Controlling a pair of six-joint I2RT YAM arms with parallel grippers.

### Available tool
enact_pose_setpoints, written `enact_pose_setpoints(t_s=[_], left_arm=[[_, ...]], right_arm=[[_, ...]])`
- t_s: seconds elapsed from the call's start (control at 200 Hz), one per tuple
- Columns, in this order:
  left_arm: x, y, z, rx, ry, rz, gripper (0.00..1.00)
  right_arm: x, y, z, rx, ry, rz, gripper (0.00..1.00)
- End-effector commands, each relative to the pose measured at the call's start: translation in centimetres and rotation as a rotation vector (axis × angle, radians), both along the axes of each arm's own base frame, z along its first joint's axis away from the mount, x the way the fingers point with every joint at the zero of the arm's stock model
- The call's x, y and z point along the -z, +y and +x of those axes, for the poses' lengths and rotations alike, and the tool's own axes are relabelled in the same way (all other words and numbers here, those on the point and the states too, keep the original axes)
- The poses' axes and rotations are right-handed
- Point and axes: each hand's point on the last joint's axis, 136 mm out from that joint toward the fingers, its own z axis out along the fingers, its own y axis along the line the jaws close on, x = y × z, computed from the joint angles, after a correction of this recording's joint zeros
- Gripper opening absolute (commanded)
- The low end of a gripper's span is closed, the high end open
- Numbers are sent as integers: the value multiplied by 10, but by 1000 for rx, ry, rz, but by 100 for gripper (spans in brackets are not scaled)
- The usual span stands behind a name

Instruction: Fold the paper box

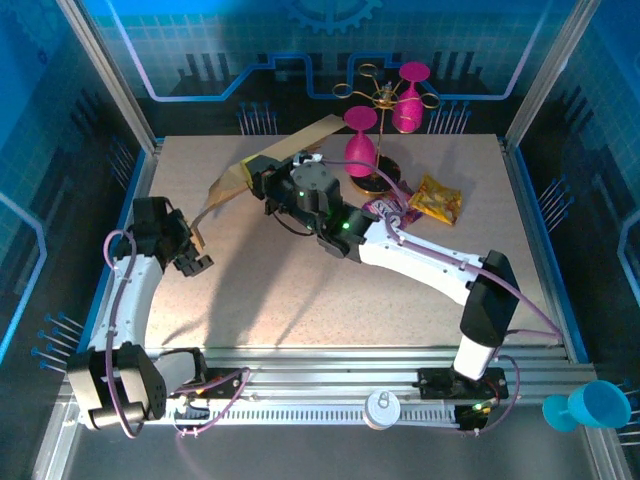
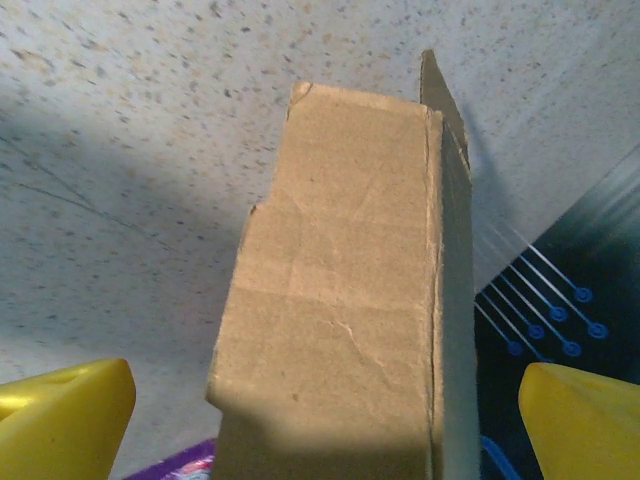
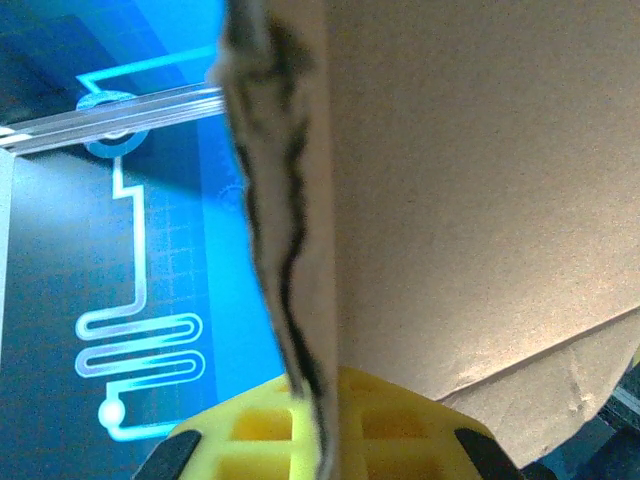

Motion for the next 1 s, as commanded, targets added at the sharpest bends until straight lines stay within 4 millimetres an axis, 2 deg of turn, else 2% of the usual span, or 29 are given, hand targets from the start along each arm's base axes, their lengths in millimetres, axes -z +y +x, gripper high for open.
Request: enact_pose_setpoints(t_s=[0.0,0.1,0.255,0.42,0.55,0.685,0.825,0.871,0.956,0.996], left_arm=[[-15,6,17,-70,-106,-37,99],[-16,14,18,-104,-143,-1,93],[-28,27,20,-138,-192,76,60],[-46,37,23,-127,-220,147,31],[-59,45,30,-116,-260,190,0],[-79,51,43,-100,-322,233,0],[-125,62,58,-50,-414,370,0],[-142,65,64,-34,-449,412,0],[-174,68,76,1,-524,487,0],[-190,68,82,20,-560,525,0]], right_arm=[[-17,-10,13,51,8,42,0],[-19,-14,17,55,16,52,0],[-21,-22,19,68,21,51,0],[-18,-30,21,82,36,53,0],[-17,-33,19,81,50,65,0],[-15,-33,13,55,74,64,0],[-14,-38,3,21,95,25,0],[-13,-38,-2,3,101,12,13],[-9,-41,-12,-45,114,-51,47],[-10,-46,-18,-58,106,-89,57]])
